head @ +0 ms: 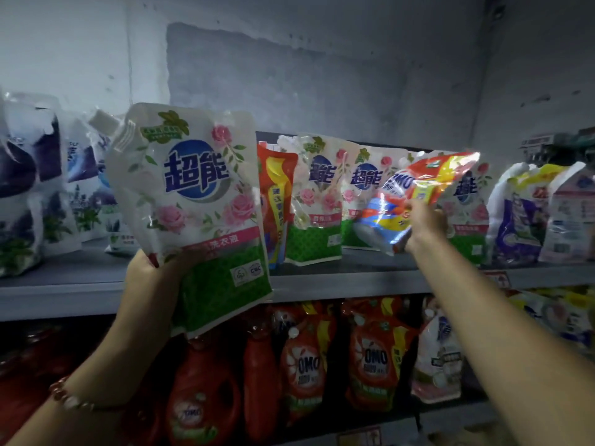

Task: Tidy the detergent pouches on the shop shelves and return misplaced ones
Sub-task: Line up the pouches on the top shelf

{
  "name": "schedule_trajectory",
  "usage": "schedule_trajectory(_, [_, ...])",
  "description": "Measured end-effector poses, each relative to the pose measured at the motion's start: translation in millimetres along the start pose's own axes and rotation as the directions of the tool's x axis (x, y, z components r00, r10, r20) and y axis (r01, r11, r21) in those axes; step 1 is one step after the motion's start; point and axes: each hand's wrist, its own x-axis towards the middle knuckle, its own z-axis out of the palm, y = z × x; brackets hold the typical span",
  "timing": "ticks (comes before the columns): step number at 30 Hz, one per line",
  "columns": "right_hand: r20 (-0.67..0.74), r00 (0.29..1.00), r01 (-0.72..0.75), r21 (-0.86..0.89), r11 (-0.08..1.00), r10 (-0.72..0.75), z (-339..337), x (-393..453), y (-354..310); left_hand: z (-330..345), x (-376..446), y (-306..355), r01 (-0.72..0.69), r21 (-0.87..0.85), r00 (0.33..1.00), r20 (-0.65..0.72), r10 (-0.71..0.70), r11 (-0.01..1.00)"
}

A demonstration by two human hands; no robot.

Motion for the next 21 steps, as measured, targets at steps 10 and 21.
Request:
schedule_trajectory(10, [0.678, 0.732, -0.222, 0.328, 0.918, -0.065, 40, -139, -33, -61, 20, 25, -0.049, -0.011, 0.984, -0.171, 0.046, 0.999])
schedule_trajectory(21, [0.772, 0.605, 0.026, 0.225, 0.974, -0.195, 173, -264, 24, -176, 18, 81, -0.171, 0.185, 0.924, -0.311, 0.222, 0.968])
